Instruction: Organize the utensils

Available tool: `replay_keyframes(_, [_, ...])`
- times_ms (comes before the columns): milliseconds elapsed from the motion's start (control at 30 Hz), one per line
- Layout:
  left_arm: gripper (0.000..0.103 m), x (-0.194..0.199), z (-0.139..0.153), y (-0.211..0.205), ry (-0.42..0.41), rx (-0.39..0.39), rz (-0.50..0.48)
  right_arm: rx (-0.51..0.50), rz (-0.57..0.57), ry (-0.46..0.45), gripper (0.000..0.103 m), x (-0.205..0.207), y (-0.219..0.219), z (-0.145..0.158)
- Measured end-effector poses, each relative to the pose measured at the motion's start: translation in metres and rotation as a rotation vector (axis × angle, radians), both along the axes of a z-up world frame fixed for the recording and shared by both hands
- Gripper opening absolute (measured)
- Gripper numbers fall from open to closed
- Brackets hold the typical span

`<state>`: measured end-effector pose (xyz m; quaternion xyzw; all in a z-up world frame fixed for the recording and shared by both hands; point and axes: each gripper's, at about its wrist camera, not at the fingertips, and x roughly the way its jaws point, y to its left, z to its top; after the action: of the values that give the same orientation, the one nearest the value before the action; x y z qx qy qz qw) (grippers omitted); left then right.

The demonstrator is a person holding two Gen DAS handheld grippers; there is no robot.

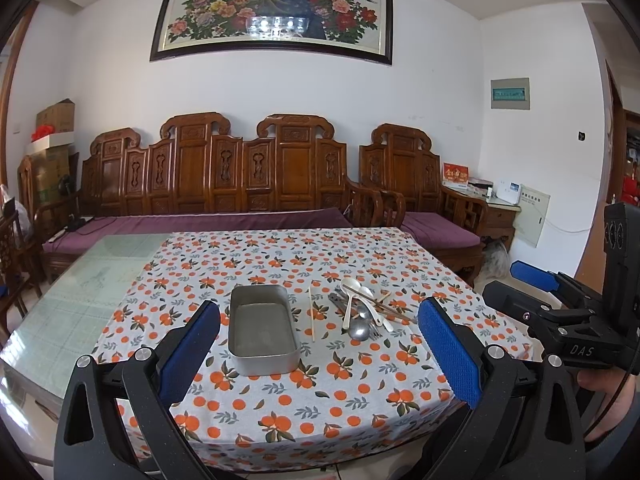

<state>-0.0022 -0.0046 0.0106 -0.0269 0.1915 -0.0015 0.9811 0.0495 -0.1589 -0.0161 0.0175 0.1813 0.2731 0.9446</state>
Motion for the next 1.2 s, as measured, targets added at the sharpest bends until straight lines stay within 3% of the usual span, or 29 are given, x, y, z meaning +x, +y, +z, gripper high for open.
replay_keyframes(1200, [0.096, -0.007, 0.009, -0.003, -0.017, 0.002, -0.010, 0.008, 0.000, -0.002, 0.100, 0.002, 0.000, 0.004])
